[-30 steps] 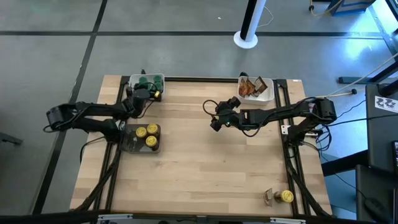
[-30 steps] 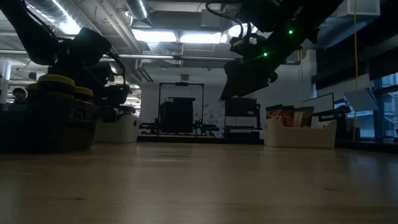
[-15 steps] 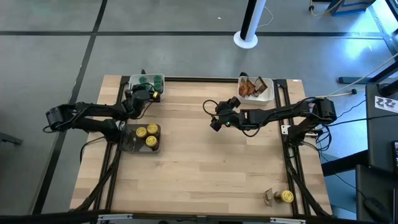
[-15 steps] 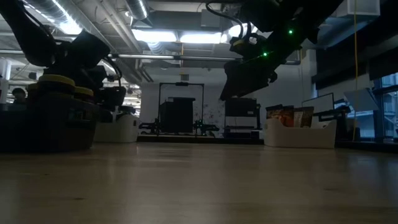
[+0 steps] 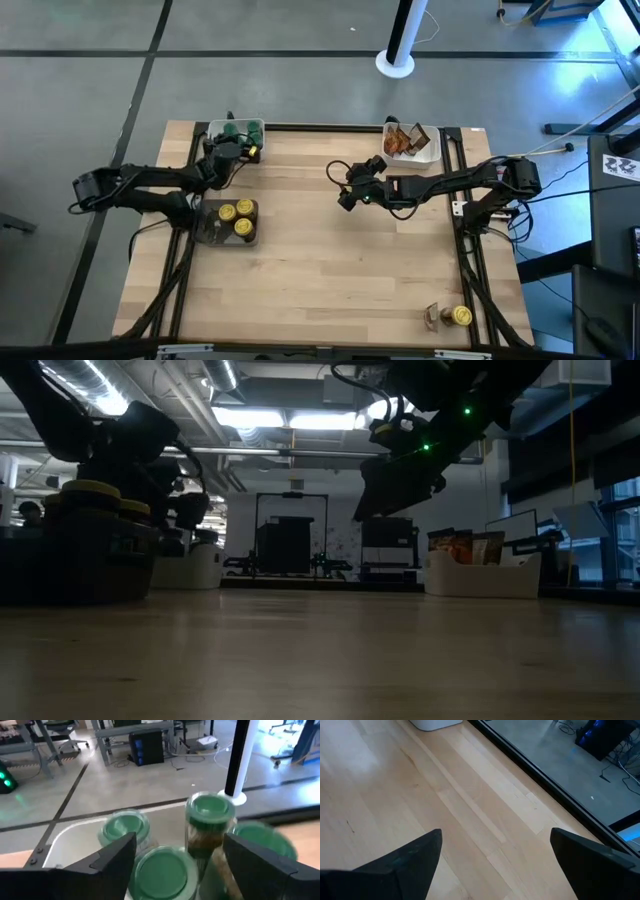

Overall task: Sort spices by type
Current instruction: Put the green seasoning bottle into the top left white bin, then put the orange seasoning pack into the top right white bin

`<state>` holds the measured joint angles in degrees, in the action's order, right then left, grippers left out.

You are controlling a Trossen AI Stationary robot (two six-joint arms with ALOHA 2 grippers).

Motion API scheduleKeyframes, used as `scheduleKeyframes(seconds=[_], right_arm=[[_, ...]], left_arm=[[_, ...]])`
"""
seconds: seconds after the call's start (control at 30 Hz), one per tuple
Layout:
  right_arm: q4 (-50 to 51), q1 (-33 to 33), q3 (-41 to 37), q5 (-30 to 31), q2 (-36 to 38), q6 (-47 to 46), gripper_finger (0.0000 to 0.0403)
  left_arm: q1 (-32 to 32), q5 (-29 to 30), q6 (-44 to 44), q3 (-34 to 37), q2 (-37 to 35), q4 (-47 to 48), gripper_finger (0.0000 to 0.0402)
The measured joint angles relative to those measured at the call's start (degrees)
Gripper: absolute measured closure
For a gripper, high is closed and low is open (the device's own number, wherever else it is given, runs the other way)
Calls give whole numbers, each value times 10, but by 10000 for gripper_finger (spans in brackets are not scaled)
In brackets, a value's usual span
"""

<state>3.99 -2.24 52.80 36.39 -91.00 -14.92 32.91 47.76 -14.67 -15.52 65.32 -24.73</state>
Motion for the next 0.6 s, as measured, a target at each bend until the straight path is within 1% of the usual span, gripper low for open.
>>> scheduleKeyframes(seconds=[0.17, 0.23, 0.4, 0.43, 0.5, 0.6], right_arm=[[0, 0, 0, 0, 0, 0, 32], [0, 0, 0, 0, 0, 0, 32], [1, 0, 0, 0, 0, 2, 32], [1, 0, 0, 0, 0, 2, 32], [1, 0, 0, 0, 0, 2, 32], [1, 0, 0, 0, 0, 2, 32]], left_arm=[[-12, 0, 24, -20, -45, 23, 114], [-21, 0, 45, -29, -70, 42, 114], [-52, -3, 52, -43, -137, 67, 114], [-60, -12, 53, -44, -150, 66, 114], [-75, -52, 63, -45, -173, 64, 114], [-96, -148, 78, -45, -195, 51, 114]])
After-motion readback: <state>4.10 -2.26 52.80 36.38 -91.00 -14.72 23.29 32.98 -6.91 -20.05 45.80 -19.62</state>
